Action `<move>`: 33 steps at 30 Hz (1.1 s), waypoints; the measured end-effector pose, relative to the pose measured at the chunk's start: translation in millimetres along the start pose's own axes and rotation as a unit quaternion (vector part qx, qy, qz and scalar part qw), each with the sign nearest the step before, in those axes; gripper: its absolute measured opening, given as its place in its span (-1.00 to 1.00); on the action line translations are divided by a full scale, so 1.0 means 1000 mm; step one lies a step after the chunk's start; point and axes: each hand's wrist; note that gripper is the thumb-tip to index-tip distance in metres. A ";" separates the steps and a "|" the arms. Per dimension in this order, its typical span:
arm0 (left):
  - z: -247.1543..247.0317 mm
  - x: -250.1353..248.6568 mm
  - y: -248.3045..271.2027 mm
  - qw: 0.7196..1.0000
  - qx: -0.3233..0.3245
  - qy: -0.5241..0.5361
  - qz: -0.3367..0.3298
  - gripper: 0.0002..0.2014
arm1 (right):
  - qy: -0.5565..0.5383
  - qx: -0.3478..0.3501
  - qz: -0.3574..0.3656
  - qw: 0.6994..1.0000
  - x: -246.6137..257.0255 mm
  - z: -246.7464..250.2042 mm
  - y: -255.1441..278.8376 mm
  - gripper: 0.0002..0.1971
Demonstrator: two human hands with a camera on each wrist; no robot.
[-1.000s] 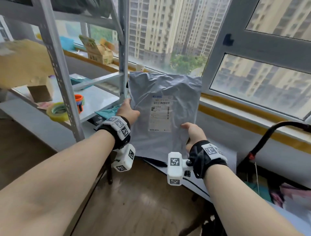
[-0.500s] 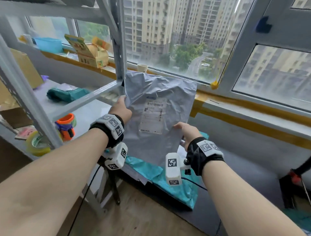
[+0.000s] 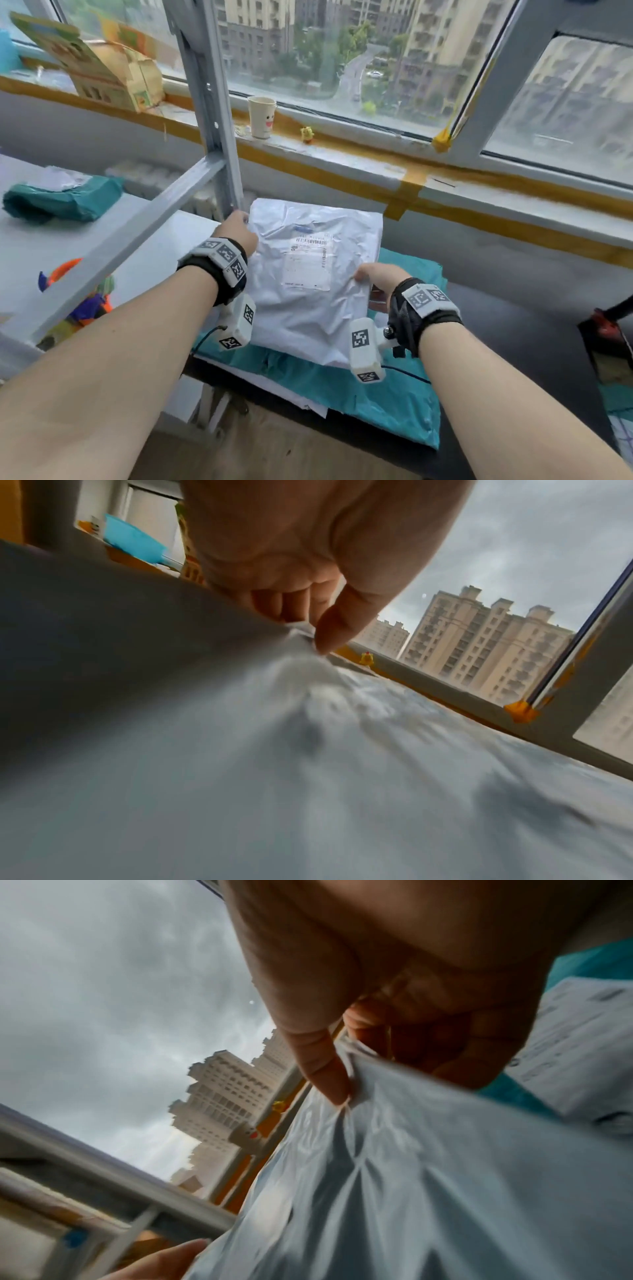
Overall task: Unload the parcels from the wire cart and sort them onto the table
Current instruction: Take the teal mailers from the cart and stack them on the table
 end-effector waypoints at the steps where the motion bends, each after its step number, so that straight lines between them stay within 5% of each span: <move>1: -0.002 0.004 -0.004 0.999 0.027 -0.017 0.004 -0.55 | 0.017 -0.005 -0.010 1.000 -0.003 -0.001 -0.001 -0.89; 6: -0.010 0.027 -0.018 0.980 0.125 -0.153 -0.005 -0.57 | 0.105 -0.044 -0.041 0.993 -0.021 -0.016 -0.010 -0.66; 10: -0.015 0.034 -0.029 0.983 0.120 -0.133 -0.047 -0.58 | 0.123 -0.098 -0.021 0.987 -0.024 -0.028 -0.011 -0.15; 14: -0.017 0.029 -0.035 0.984 0.082 -0.130 -0.085 -0.37 | 0.237 -0.167 0.080 0.954 -0.009 -0.030 0.000 0.03; 16: -0.019 0.025 -0.037 0.975 0.104 -0.121 -0.155 -0.24 | 0.286 -0.141 0.143 0.937 -0.001 -0.037 0.003 0.06; 19: -0.030 0.022 -0.035 0.933 0.220 -0.166 -0.230 0.03 | 0.359 -0.072 0.177 0.914 0.005 -0.059 -0.002 0.05; 23: -0.047 0.042 -0.029 0.893 0.281 -0.276 -0.217 0.17 | 0.443 -0.028 0.160 0.882 0.003 -0.083 -0.016 0.17; 33: -0.052 0.051 -0.021 0.893 0.290 -0.284 -0.194 0.19 | 0.463 -0.034 0.153 0.872 -0.012 -0.094 -0.033 0.23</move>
Point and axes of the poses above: each hand's wrist, its own y-axis away from the middle knuckle, its own z-axis out of the back of the hand, x = y × z, and after that the axes turned 6 degrees about -z, right-handed
